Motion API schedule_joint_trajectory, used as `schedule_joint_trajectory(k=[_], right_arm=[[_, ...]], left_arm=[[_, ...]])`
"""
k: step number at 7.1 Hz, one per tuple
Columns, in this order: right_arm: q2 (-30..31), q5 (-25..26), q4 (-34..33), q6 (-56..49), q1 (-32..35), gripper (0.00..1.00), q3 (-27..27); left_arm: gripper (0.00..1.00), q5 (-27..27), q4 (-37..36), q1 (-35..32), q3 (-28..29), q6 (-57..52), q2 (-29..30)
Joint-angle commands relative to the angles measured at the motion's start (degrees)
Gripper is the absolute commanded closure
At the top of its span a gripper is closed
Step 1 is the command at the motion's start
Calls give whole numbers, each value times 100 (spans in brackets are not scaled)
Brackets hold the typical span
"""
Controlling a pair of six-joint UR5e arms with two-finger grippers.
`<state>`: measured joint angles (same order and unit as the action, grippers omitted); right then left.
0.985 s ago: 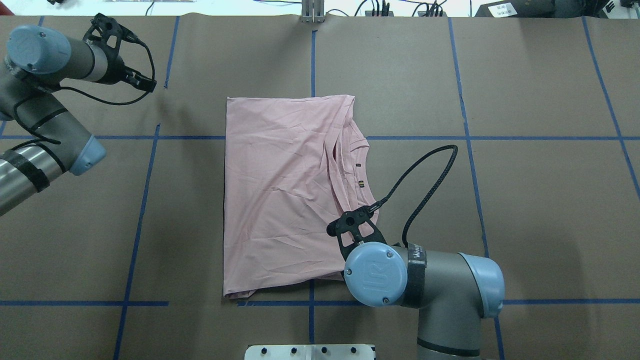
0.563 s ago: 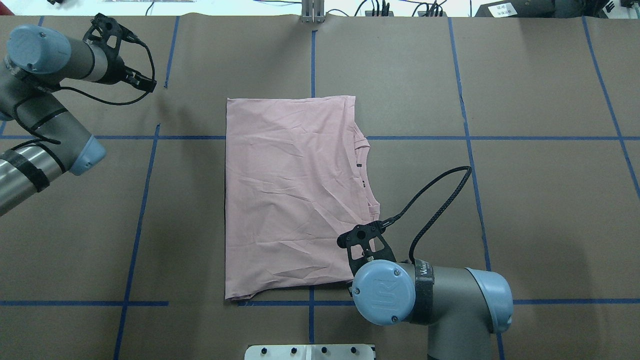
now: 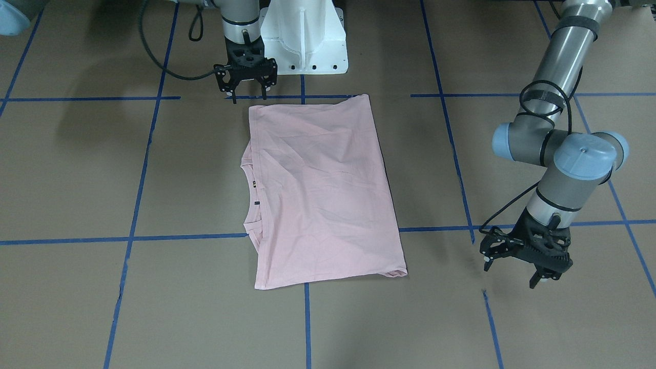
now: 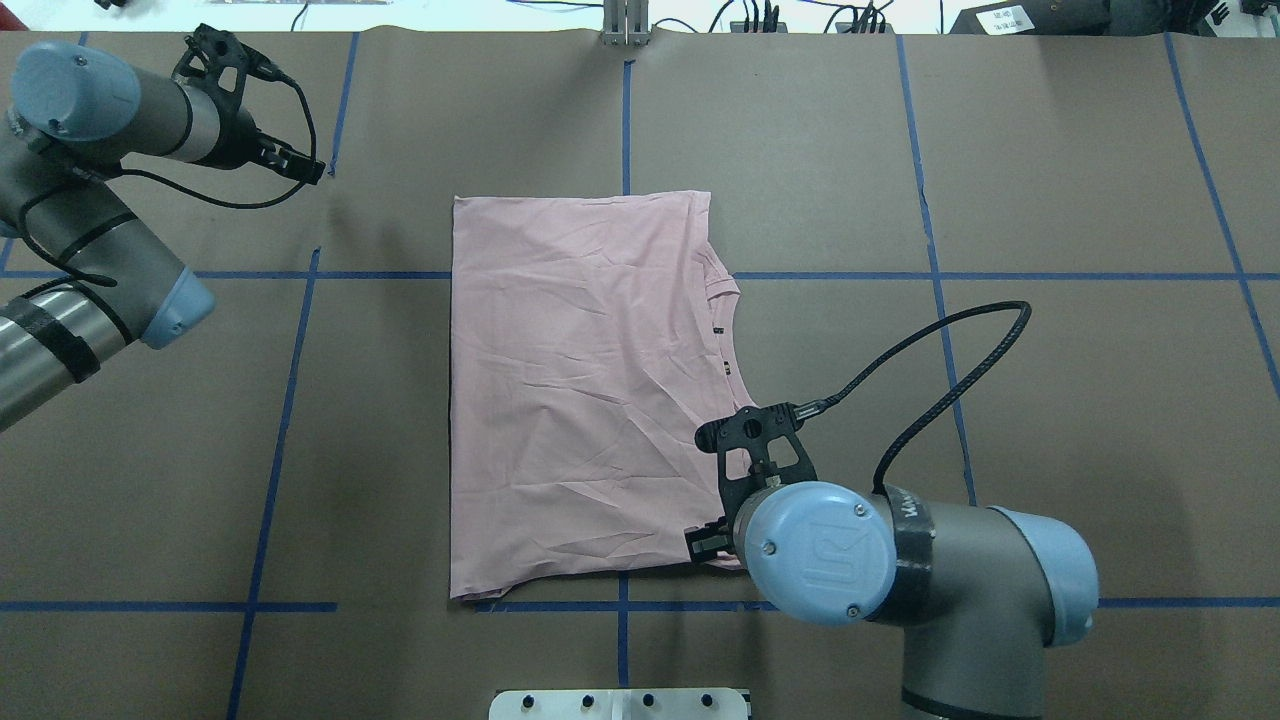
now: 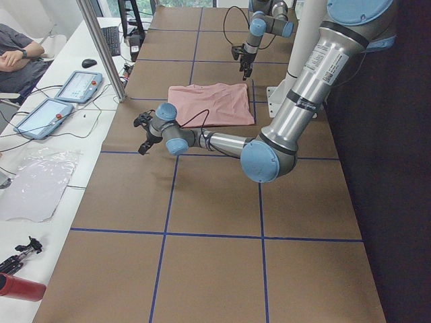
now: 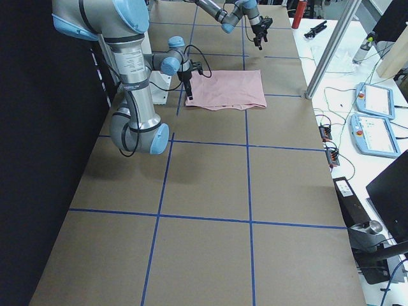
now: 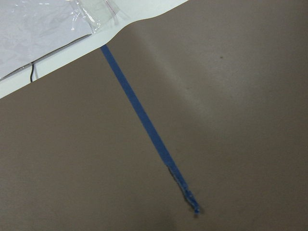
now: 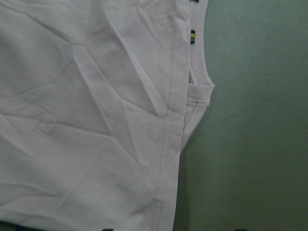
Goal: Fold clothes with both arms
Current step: 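Move both grippers to opposite side edges of the shirt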
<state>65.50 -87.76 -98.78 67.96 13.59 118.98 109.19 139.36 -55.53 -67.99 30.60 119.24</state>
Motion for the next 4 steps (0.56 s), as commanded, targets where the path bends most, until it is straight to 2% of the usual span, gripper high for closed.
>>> schedule_joint_trajectory(k=[1,2,3,4], right_arm=[[809,-257,1467,129,537,0,143],[1111,-494,1658,217,835,0,230],[1183,-505,1686,905,1038,0,361],[1167,-505,1695,1451,1084,0,476]], left_arm=[[0,199,-834,338,-1357,1049,-372],[0,182,-1398,611,-2340,1662,-662],[0,77,-1656,1136,-3333,2573,-1135],[0,-333,-1676,1768,-4135,3609,-1583]])
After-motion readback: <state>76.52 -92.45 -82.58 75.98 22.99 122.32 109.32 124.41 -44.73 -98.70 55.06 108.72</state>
